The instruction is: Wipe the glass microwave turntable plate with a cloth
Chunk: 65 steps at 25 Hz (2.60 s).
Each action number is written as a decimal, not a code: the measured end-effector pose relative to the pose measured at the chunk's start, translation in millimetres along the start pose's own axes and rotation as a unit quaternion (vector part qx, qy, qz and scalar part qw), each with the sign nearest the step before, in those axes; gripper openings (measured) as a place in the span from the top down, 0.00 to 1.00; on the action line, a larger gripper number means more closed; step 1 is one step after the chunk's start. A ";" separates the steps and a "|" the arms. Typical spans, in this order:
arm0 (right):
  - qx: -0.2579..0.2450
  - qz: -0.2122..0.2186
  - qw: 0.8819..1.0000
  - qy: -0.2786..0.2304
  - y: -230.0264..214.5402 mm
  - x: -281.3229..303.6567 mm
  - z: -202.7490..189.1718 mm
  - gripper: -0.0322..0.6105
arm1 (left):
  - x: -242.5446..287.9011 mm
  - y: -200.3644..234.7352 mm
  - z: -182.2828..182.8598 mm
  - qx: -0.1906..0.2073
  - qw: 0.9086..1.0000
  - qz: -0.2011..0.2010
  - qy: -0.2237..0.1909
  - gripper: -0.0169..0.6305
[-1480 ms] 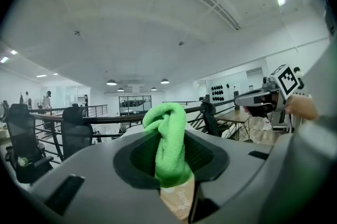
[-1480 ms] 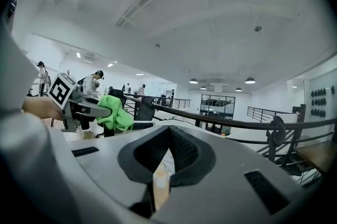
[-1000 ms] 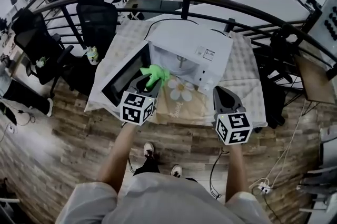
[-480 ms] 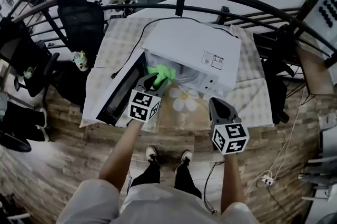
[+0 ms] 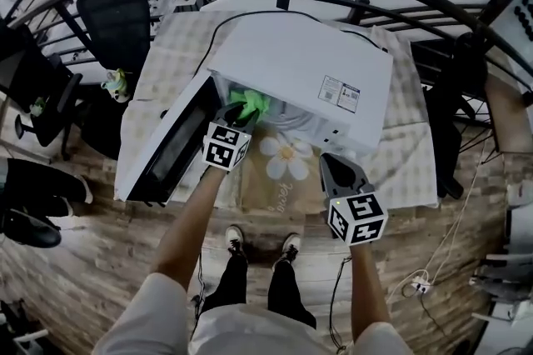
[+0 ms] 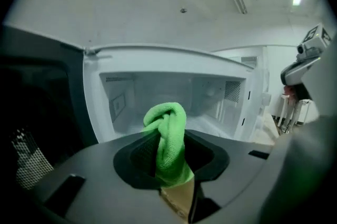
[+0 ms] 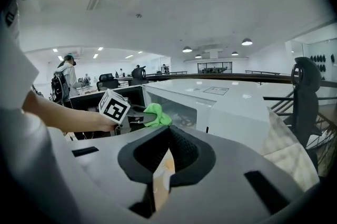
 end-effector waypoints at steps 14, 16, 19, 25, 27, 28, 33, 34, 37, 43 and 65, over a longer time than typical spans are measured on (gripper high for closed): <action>0.027 -0.003 1.000 0.004 -18.3 10.3 -24.4 0.95 | 49.6 -27.5 -42.6 -0.036 0.998 0.006 0.055 0.78; 0.016 -0.011 1.000 0.013 -21.2 8.1 -25.2 0.95 | 56.1 -39.7 -40.1 -0.040 0.997 -0.003 0.060 0.78; 0.007 -0.020 0.999 0.028 -24.4 8.0 -28.9 0.95 | 64.8 -57.2 -36.4 -0.046 0.997 -0.017 0.065 0.78; -0.020 -0.051 0.998 0.043 -30.9 3.2 -39.4 0.93 | 82.6 -103.6 -28.3 -0.038 0.994 -0.069 0.070 0.78; -0.021 -0.050 0.997 0.046 -30.0 1.0 -41.7 0.93 | 86.2 -120.2 -25.7 -0.037 0.993 -0.089 0.070 0.78; -0.021 -0.048 0.998 0.048 -29.3 -0.1 -42.0 0.93 | 87.7 -127.7 -25.3 -0.040 0.992 -0.101 0.070 0.78; -0.032 -0.053 0.997 0.048 -26.6 -4.8 -37.3 0.93 | 81.2 -141.3 -24.7 -0.066 0.987 -0.135 0.057 0.78; -0.035 -0.056 0.997 0.045 -26.7 -5.5 -35.0 0.93 | 77.4 -137.2 -22.2 -0.070 0.988 -0.131 0.050 0.78; -0.038 -0.064 0.997 0.037 -28.3 -6.4 -27.4 0.93 | 66.3 -110.5 -7.8 -0.077 0.992 -0.102 0.014 0.77; -0.028 -0.067 0.997 0.030 -27.5 -2.1 -23.7 0.93 | 54.3 -23.4 15.9 0.043 0.998 0.035 -0.027 0.77; -0.036 -0.051 0.997 0.040 -29.0 15.4 -27.4 0.93 | 79.1 -28.2 -32.5 0.010 0.995 -0.039 0.087 0.78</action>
Point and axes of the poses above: the fingertips, and each gripper's own axes: x forward along the fingers, y to its left, z out of its top, the point moved 3 cm from there along -x, backward along the fingers, and after that the axes turned 5 degrees about -y, right-handed, at the moved point
